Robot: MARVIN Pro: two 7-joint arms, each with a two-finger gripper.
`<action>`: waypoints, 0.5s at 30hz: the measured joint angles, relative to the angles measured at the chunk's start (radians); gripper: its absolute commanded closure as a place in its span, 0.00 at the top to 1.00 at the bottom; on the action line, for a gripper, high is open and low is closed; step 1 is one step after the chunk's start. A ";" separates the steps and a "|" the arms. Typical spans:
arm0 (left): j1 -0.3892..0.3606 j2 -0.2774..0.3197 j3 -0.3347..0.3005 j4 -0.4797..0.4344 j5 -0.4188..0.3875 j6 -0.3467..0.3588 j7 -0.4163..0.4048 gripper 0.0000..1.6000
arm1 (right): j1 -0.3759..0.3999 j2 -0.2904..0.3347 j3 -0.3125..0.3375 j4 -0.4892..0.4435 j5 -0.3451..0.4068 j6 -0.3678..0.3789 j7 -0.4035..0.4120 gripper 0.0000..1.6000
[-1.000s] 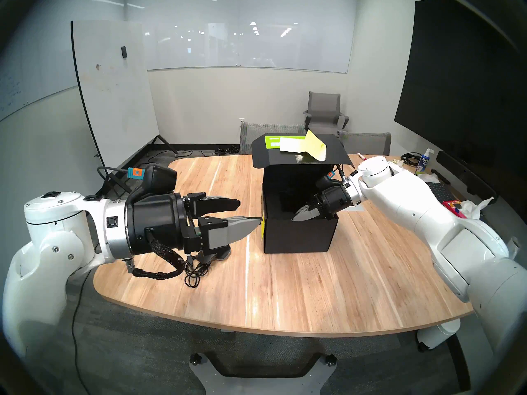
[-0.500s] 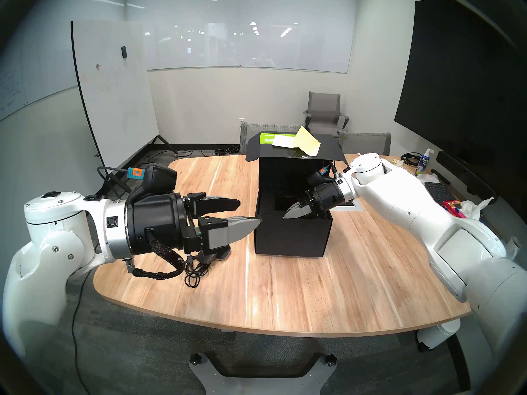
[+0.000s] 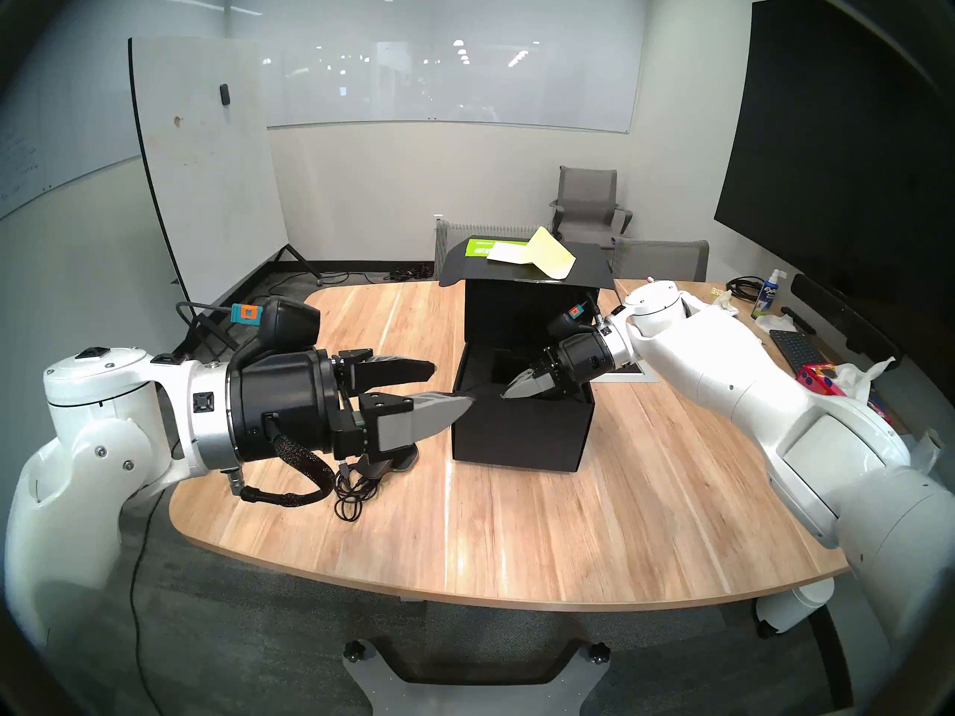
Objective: Open the box and place the mouse inside
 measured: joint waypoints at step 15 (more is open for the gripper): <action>0.000 -0.001 0.000 0.000 0.000 0.001 0.000 1.00 | -0.002 -0.066 -0.016 0.086 -0.001 -0.045 0.000 0.00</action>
